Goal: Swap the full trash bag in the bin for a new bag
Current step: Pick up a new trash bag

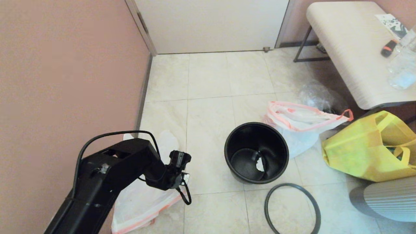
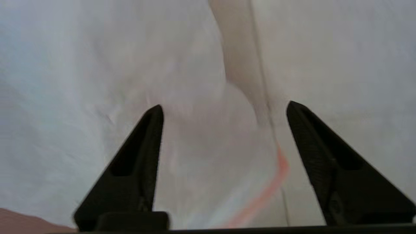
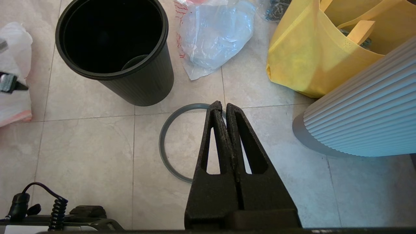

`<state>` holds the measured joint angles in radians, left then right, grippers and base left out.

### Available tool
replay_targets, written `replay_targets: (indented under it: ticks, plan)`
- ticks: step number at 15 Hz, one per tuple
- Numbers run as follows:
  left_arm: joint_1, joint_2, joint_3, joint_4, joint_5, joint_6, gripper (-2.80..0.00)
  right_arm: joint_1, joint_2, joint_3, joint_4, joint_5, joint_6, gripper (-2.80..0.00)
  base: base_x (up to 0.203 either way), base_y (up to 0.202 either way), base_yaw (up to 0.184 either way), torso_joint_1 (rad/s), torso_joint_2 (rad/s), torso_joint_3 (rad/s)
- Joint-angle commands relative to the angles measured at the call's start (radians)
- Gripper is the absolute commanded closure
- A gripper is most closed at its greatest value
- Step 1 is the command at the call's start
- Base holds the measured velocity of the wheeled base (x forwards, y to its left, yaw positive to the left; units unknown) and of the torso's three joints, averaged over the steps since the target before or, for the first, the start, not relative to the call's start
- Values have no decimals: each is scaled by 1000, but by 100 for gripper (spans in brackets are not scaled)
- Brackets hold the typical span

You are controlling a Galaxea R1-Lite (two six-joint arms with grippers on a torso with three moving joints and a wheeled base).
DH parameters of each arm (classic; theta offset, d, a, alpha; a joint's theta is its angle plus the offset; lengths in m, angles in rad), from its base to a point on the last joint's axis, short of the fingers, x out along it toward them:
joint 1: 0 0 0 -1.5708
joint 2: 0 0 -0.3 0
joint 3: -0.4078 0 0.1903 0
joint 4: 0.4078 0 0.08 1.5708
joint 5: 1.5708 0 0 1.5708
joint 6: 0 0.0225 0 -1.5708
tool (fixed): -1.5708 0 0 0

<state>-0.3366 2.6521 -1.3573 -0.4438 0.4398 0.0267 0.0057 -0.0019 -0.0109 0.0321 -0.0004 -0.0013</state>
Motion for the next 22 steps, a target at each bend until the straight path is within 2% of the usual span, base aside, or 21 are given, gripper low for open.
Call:
replay_targets:
  ticks: [1,3,7,9,11,13,14,19,22]
  plan:
    - [0,45,-51,-3,61,4,-280,0,2,0,0,1,0,0,0,0,0,0,0,0]
    - [-4,78,-84,-2,146,40,-280,0,2,0,0,2,0,0,0,0,0,0,0,0]
    - [10,139,-175,21,223,100,-280,0,2,0,0,2,0,0,0,0,0,0,0,0]
    - [14,156,-226,65,239,106,-280,0,2,0,0,2,0,0,0,0,0,0,0,0]
    - [21,195,-305,105,294,107,-280,0,2,0,0,2,0,0,0,0,0,0,0,0]
    - [33,203,-321,138,315,107,-280,0,2,0,0,1,0,0,0,0,0,0,0,0]
    - [38,201,-321,145,316,107,0,0,2,0,0,2,0,0,0,0,0,0,0,0]
    - [47,200,-321,149,339,104,0,0,2,0,0,2,0,0,0,0,0,0,0,0]
    - [54,172,-310,197,349,91,0,0,2,0,0,2,0,0,0,0,0,0,0,0]
